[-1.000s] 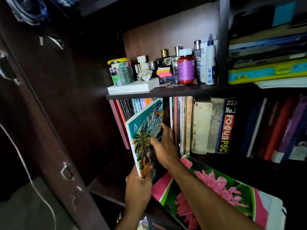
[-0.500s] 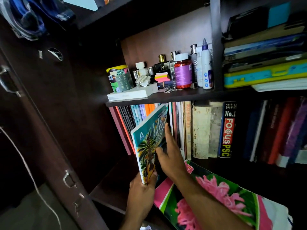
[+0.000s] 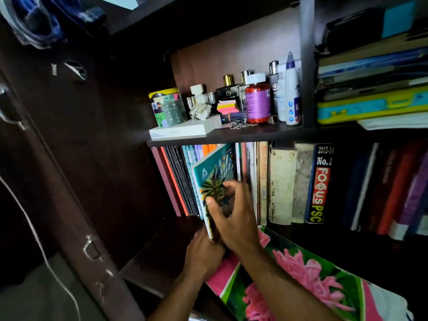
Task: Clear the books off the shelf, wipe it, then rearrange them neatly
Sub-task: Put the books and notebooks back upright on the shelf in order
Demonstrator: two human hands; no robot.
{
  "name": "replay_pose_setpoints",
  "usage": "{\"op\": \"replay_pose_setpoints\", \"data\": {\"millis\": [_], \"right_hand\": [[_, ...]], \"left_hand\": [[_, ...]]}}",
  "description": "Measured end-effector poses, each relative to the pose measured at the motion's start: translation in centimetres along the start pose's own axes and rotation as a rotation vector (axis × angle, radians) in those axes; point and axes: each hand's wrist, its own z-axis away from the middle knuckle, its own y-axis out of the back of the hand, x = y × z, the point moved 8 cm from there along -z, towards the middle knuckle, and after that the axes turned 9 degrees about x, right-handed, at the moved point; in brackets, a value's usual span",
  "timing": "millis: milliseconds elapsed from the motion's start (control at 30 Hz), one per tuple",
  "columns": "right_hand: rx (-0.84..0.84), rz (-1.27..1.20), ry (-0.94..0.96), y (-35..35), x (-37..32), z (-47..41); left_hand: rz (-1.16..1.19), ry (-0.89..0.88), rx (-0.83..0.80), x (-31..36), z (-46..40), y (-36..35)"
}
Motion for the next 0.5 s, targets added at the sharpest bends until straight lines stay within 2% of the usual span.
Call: {"op": "replay_pose_setpoints", "data": {"millis": [133,267,333,400,500], "right_hand": [[-0.119,0.059,0.056,-0.5,-0.2,0.0],[-0.033,0.146,-0.029,1.0,1.8,-1.8],[0.017,0.148,-0.083,1.6,2.7,-2.4],[0.055,0.136,-0.098,1.8,3.2,-2.6],[0.062,0.159,-0.058,1.5,3.0,-2.3]], "left_hand": [[-0.179,-0.148,-0.043,0.9,-1.6,-1.5],[-0.091,-0.09,-0.006,2.6,-3.1,-1.6],[0.024,-0.055,0.044,2.6,-3.0,-1.2],[0.108,-0.109,0.116,2.3,-2.9,-0.6],[0.064,-0.228,0.164,2.3,-2.9,-0.5]]}}
